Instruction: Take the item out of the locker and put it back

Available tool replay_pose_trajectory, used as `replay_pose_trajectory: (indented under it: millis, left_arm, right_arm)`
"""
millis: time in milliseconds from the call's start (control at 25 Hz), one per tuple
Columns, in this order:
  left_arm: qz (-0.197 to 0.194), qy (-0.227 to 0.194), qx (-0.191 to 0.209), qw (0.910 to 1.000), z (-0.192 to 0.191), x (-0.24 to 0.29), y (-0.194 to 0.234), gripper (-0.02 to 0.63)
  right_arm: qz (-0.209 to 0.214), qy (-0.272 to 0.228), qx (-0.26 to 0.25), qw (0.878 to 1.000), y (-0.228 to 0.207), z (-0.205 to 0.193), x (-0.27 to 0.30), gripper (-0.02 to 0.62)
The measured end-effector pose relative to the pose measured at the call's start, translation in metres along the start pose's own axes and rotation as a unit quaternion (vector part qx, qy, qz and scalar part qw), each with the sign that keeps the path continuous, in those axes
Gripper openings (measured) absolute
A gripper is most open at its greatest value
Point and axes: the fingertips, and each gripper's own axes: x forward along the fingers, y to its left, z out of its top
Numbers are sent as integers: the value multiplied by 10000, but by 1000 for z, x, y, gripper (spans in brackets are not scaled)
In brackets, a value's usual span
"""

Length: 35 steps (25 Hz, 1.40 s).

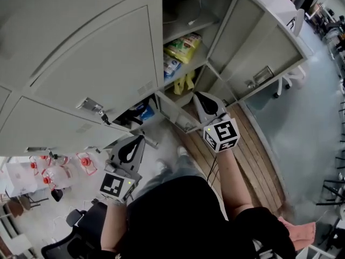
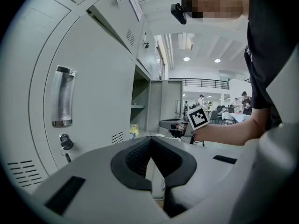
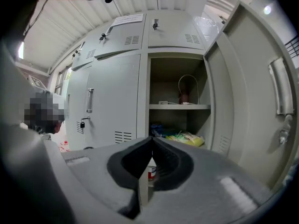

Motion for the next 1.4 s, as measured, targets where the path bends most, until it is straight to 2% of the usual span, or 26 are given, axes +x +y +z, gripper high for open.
replay_pose_trajectory:
  millis: [160,200,360,520,640,760,880,1200,1400]
  left_arm:
    - [341,44,27,9994,-3,7,8,11]
    - [433,46,-11,9991,-4,10,10,11]
    - [797,119,-173,9966,-9,21,14,11]
    - [997,333,-331,9939,-16,30,12,11]
    - [1111,380,-227,9928,-20,32,13,11]
    - [1280,475,-393,9899,-20,35,15,11]
    - [1460,593,-662,9853,-18,36,15,11]
    - [1871,673,-732,9773,-23,36,21,11]
    - [2025,638,-393,9764,-28,32,27,11]
  right_arm:
    - [150,50,133,9998,-18,-14,26,6]
    - [213,64,178,9996,-21,-18,33,69]
    - [411,151,212,9988,-31,-35,60,118]
    - [540,265,198,9980,-37,-49,87,249]
    - [618,361,246,9971,-41,-57,106,310]
    - [693,507,243,9960,-42,-66,124,388]
    - [777,635,187,9948,-42,-75,138,420]
    - [940,851,-61,9919,-42,-92,168,449]
    - [1080,974,-138,9893,-40,-99,182,460]
